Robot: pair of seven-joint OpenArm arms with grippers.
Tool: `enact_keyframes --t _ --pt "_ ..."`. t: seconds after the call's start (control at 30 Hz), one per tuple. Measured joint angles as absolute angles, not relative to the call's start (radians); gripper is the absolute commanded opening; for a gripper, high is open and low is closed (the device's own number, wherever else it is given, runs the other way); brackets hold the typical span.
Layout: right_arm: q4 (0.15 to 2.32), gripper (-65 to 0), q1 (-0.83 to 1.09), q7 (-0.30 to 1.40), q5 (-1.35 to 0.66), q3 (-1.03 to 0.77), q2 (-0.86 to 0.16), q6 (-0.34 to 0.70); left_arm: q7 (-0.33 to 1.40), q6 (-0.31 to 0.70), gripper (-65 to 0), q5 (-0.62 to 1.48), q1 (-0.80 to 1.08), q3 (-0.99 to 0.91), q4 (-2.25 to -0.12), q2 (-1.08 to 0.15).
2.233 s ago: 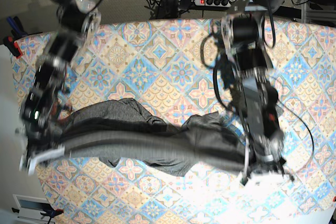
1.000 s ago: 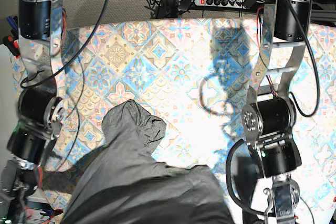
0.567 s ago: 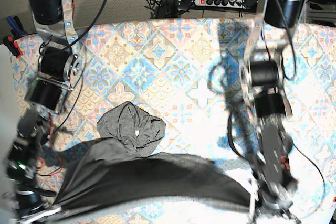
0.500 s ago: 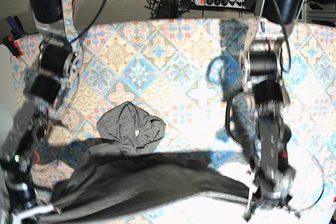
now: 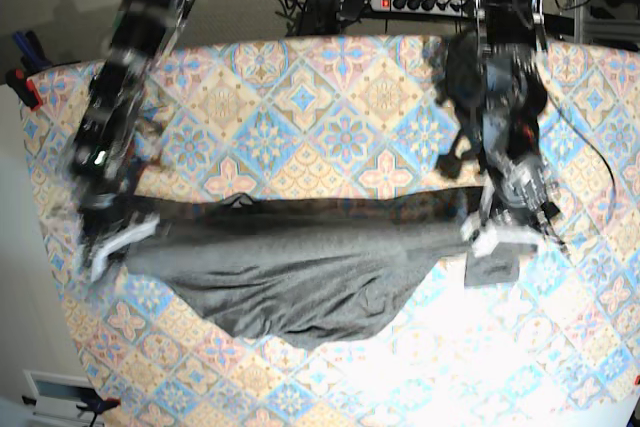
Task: Layout the t-shirt on the table in an organized manner, then fold the t-shirt properly
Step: 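Lift and shake the shirt with both grippers to spread it flat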
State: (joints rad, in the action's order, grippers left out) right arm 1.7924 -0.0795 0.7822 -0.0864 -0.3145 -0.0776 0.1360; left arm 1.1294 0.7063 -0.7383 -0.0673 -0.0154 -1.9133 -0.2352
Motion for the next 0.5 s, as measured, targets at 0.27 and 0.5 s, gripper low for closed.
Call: enact_keyframes --t 0.27,0.5 --pt "1.798 -65.0 0.131 0.686 -0.083 -0.318 -0.003 0.128 1.067 0.704 -62.2 -0.791 0.141 -0.098 -1.917 -0.235" --pt "1.797 -65.0 0.181 0.679 -0.086 -0.455 0.024 0.13 0.904 0.709 -62.2 -0.842 0.373 -0.117 -1.916 -0.194"
